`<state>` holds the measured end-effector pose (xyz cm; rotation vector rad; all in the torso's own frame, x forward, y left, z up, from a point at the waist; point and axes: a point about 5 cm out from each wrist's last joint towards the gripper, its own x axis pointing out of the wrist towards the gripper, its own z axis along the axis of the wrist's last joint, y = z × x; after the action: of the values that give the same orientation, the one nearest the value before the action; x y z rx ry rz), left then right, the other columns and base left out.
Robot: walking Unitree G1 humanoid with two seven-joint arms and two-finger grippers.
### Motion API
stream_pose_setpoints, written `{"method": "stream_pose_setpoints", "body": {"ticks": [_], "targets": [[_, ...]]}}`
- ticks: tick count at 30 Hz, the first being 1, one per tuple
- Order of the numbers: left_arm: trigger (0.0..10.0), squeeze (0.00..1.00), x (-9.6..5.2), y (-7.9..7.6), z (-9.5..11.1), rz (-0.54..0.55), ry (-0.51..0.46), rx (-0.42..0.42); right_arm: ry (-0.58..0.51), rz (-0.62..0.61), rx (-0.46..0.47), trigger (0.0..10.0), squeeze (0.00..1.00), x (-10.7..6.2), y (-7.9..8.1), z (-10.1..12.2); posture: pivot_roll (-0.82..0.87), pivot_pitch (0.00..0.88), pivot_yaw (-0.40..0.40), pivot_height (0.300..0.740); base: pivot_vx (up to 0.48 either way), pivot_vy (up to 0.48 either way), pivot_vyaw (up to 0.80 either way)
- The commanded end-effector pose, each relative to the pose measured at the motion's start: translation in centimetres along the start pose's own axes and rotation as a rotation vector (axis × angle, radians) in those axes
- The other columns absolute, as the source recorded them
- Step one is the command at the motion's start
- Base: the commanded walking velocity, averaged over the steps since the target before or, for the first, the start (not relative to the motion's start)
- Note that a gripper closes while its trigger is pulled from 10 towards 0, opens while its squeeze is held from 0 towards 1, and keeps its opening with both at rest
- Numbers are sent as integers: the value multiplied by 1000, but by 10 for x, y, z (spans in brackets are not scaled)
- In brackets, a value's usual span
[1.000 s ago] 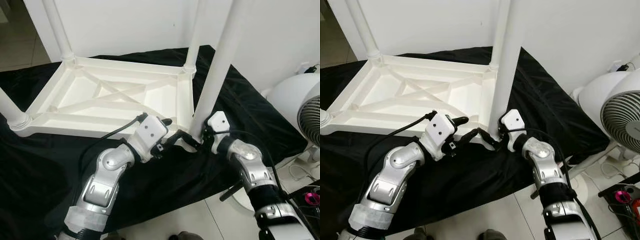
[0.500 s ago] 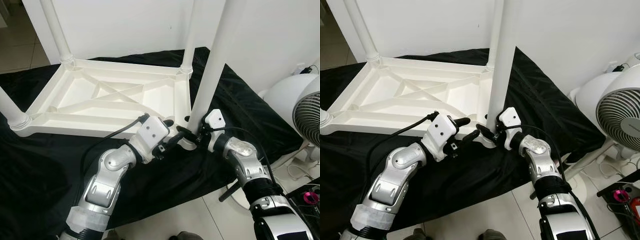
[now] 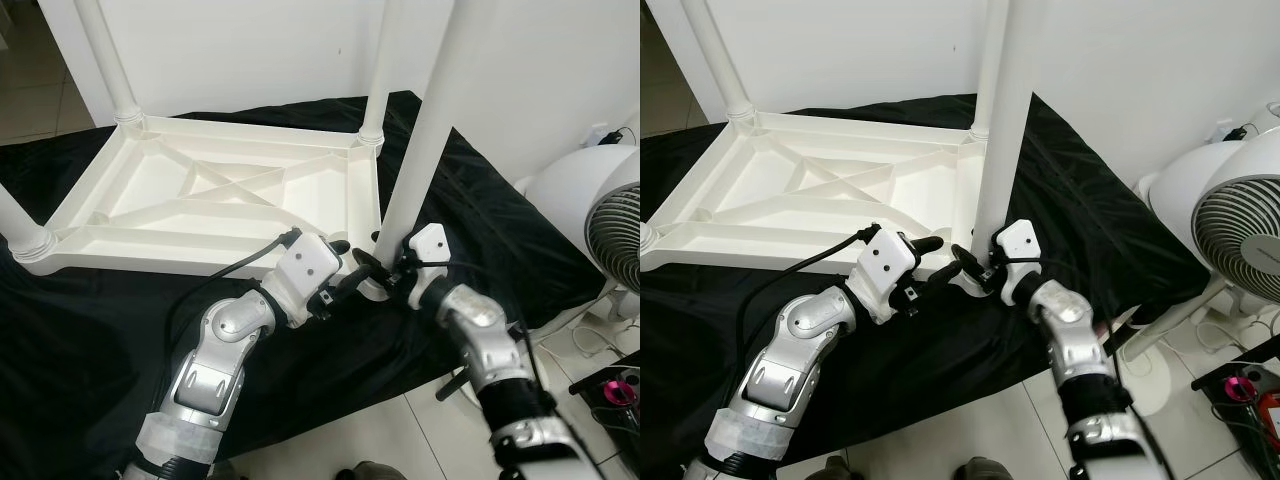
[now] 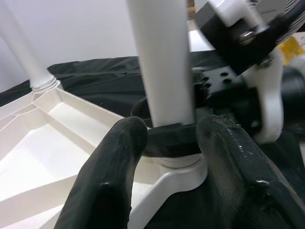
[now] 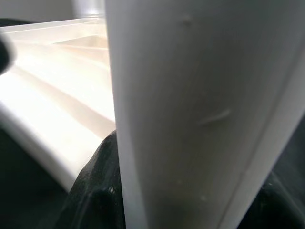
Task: Building children table
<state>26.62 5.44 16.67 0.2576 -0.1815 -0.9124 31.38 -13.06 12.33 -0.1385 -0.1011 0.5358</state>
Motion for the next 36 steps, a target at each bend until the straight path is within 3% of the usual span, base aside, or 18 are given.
{"method": "stream_pose_setpoints", "body": {"ticks": [1,5,6,7,9,10,14,22,23,36], "targets": [[10000,0,0,3,-2,86,4,7,36,-70,-31,10000,0,0,2,-2,-86,29,-31,740,0,0,0],[10000,0,-1,3,-2,89,5,6,39,-126,-2,10000,0,-1,5,-2,-86,30,-31,740,0,0,0],[10000,0,-1,2,-2,92,5,3,56,-241,26,10000,0,-3,11,-4,-88,34,-30,740,0,0,0],[10000,0,-1,2,-2,92,5,3,56,-241,26,10000,0,-3,11,-4,-88,34,-30,740,0,0,0],[10000,0,-2,2,-4,93,15,8,72,-395,83,10000,0,-5,24,-4,-92,35,-27,740,0,0,0],[10000,0,-2,5,-5,96,23,13,68,-415,101,10000,0,-4,32,-2,-93,36,-26,740,0,0,0],[10000,0,-2,10,-5,105,30,19,56,-403,90,10000,0,-1,41,4,-96,37,-23,740,0,0,0],[10000,0,-2,15,-5,121,35,33,72,-387,86,10000,0,-4,37,5,-98,36,-23,740,0,0,0],[10000,0,-2,16,-5,131,35,34,59,-377,100,10000,1000,-5,37,7,-96,36,-26,740,0,0,0],[10000,0,-4,11,-7,119,47,-42,3,-237,121,10000,1000,-32,26,16,-87,39,-40,740,0,0,0]]}}
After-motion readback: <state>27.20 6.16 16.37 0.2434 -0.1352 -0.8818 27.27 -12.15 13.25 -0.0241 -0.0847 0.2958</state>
